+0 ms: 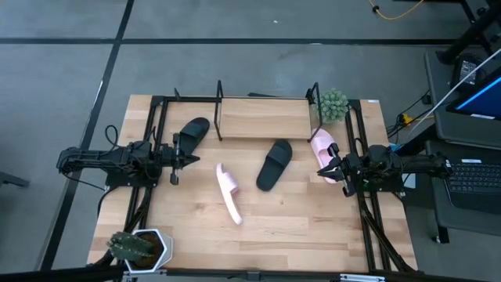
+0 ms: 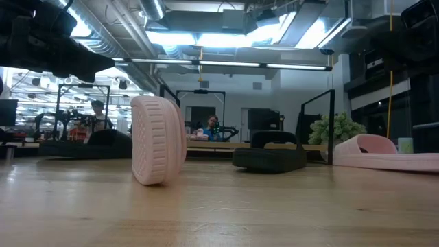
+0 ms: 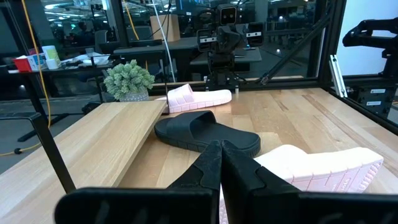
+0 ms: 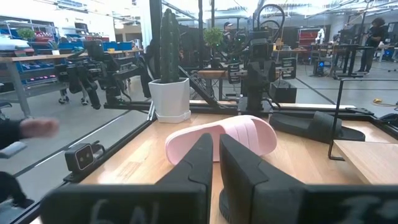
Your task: Pick and place slides into the shelf
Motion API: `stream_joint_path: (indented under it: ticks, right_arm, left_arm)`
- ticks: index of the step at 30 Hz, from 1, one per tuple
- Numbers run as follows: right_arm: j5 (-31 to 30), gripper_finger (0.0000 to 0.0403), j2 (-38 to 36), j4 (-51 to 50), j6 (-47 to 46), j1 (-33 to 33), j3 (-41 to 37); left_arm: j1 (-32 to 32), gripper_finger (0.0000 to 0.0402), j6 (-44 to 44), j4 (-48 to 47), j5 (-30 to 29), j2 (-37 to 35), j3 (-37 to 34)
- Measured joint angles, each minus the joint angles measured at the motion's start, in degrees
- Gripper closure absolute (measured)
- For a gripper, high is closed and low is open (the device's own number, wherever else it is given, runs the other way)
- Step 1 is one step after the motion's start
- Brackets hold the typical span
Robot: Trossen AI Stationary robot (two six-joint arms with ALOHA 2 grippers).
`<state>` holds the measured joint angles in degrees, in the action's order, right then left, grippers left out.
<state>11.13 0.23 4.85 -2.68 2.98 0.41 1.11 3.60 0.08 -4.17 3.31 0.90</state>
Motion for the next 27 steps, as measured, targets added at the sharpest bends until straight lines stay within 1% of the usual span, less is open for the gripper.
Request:
stream_joint_path:
  ticks: [27]
  right_arm:
    - [-0.9,0.037,0.0,0.1,0.1,0.0,0.0]
  left_arm:
    - [0.0,0.0401,-0.5,0.0,0.0,0.0,0.0]
